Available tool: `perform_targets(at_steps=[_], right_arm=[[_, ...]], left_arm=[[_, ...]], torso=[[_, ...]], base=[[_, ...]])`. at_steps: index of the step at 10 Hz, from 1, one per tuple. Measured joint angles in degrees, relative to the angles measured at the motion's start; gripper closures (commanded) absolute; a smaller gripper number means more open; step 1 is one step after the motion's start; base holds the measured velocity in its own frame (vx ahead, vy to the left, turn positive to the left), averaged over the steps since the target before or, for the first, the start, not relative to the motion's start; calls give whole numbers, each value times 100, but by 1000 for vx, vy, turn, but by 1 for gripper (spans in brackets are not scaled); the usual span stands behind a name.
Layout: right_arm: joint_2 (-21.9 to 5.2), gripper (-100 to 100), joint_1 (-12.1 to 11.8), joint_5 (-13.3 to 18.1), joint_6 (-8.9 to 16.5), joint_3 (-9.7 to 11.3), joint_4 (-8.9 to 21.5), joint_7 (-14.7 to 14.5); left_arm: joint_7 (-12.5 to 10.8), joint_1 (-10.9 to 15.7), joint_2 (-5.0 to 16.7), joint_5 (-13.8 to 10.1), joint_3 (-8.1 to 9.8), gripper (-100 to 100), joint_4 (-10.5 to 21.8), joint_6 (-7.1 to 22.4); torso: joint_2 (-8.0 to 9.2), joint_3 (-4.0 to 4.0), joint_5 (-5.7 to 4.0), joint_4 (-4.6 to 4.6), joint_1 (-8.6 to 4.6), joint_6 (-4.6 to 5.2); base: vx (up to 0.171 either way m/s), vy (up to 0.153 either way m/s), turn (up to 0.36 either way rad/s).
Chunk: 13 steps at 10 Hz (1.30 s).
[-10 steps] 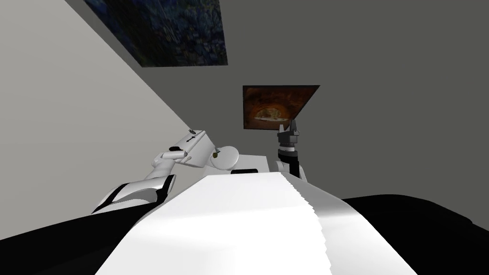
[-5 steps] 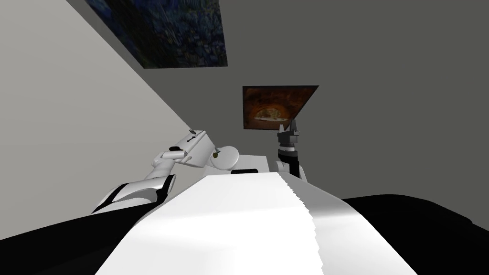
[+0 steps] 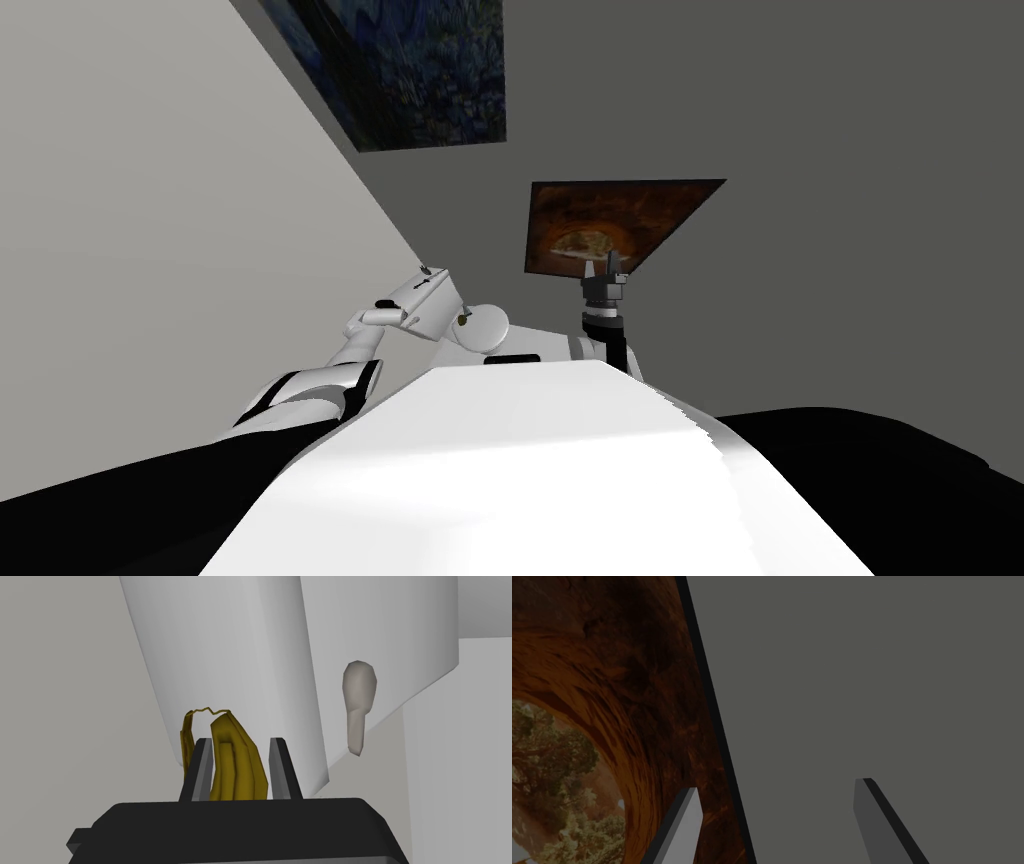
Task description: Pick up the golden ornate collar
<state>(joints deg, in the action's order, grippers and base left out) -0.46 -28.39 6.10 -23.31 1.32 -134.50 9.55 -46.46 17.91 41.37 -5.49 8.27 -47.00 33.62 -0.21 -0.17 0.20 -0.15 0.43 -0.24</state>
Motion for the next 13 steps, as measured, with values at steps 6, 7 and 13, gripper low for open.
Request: perform_targets(at_steps=[6, 7, 13], right_arm=[[0, 0, 2, 0, 0, 1, 0, 0], [0, 0, 3, 0, 0, 1, 1, 0], [0, 0, 2, 0, 0, 1, 0, 0]], left_arm=[[185, 714, -592, 257, -501, 100, 145, 72], [149, 658, -621, 290, -497, 100, -2, 137], [309, 1230, -1250, 570, -1016, 100, -289, 409]], torso=[[-15, -20, 38, -25, 27, 14], [-14, -20, 40, -25, 26, 20], [-26, -29, 41, -30, 30, 15]], base=[[31, 11, 211], [36, 19, 325], [45, 10, 292]])
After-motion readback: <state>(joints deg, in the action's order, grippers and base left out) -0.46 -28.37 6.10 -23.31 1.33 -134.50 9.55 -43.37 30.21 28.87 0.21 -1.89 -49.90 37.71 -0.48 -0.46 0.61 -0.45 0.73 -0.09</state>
